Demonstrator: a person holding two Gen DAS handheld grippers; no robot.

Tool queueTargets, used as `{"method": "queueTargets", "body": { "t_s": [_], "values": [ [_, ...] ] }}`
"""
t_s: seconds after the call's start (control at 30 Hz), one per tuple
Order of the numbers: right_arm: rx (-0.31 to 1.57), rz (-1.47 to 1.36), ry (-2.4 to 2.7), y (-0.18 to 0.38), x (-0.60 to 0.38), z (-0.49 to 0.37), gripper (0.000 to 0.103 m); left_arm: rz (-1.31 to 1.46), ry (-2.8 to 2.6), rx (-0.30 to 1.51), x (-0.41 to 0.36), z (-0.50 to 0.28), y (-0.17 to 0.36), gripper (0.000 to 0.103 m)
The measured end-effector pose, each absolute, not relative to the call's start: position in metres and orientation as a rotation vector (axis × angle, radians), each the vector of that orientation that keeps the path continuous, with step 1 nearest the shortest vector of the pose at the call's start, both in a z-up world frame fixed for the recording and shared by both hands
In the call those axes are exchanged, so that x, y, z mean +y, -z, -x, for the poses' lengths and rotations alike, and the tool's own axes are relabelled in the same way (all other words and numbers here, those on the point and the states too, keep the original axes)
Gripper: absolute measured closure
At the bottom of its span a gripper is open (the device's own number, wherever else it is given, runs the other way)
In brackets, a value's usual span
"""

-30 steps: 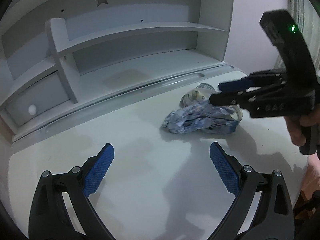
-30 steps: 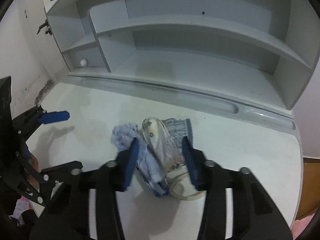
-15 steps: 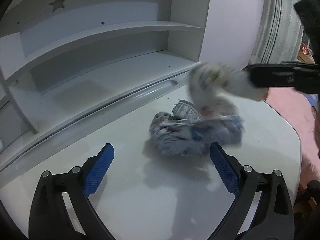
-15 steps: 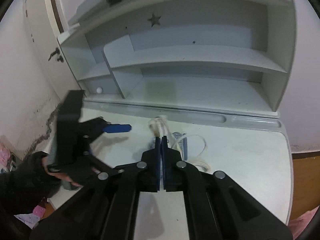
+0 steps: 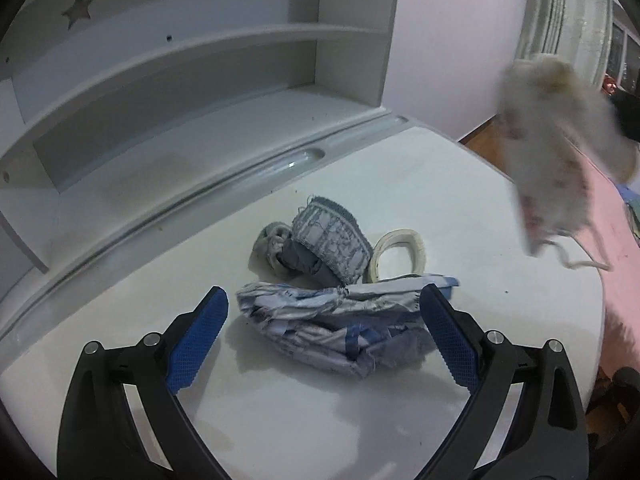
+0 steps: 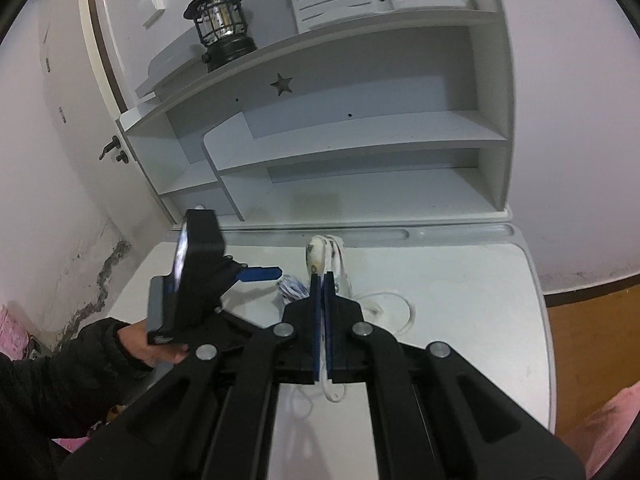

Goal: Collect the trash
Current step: 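Grasp the blue-white crumpled bag with the left tool while the right grasps the white cable, then carry bag and cable over the bin and open both tools to drop them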

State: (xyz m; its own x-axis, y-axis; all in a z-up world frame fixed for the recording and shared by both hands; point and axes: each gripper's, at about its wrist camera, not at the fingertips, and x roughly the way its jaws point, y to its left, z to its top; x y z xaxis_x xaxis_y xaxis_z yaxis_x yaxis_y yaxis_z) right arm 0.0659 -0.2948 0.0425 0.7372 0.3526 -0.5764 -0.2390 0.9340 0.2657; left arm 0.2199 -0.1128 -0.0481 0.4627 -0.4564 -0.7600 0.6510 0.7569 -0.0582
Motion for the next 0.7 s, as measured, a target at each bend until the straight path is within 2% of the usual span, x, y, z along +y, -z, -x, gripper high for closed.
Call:
{"method": "queueTargets", "body": {
  "t_s": [0.07, 0.13, 0.17, 0.23, 0.47, 0.57, 0.7],
  "values": [
    [0.666, -0.187, -0.314, -0.039, -0.302, -0.058, 0.101, -0.271, 0.656, 0.867, -0.115, -0.222, 0.054, 0.010],
    [0.663, -0.196, -0.292, -0.036, -0.313, -0.044, 0.101, -0.248, 0.657, 0.868, -0.113, -0.216, 0.054, 0.026],
    [0.661, -0.201, -0.283, -0.035, -0.318, -0.038, 0.101, -0.251, 0.640, 0.864, -0.113, -0.211, 0.051, 0.029],
    [0.656, -0.216, -0.253, -0.030, -0.332, -0.024, 0.101, -0.257, 0.630, 0.849, -0.112, -0.202, 0.045, 0.053],
    [0.623, -0.281, -0.106, -0.018, -0.393, 0.032, 0.101, -0.231, 0.606, 0.784, -0.122, -0.155, 0.005, 0.055],
    [0.612, -0.299, 0.006, -0.009, -0.429, 0.066, 0.101, -0.231, 0.681, 0.726, -0.160, -0.123, -0.019, 0.055],
    [0.624, -0.335, 0.186, 0.018, -0.479, 0.116, 0.101, -0.283, 0.805, 0.669, -0.237, -0.083, -0.027, 0.055]
  ]
}}
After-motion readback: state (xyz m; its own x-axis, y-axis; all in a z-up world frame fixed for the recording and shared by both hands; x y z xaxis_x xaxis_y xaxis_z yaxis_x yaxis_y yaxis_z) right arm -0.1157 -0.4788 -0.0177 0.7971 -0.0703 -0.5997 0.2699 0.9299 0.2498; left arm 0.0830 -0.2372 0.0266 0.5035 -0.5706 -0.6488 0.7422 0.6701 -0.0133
